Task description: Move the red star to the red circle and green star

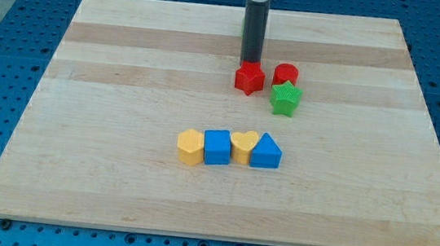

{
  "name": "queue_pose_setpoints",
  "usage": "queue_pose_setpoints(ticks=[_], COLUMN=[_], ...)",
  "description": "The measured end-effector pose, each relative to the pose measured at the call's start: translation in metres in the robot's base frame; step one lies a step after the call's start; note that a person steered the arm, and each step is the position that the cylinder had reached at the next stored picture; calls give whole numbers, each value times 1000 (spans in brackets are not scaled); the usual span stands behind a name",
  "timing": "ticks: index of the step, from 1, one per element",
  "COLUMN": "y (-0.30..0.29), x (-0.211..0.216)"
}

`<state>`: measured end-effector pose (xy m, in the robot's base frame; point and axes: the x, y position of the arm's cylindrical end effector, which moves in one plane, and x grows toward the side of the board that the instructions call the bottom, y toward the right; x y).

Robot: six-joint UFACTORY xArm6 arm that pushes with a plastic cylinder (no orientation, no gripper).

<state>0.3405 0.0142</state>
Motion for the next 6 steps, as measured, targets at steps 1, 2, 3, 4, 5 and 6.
queue_pose_setpoints(ticks=[1, 2, 3, 4, 5, 6], y=[-18, -29, -32, -23, -19, -19], x=[0, 2, 12, 19, 22, 30])
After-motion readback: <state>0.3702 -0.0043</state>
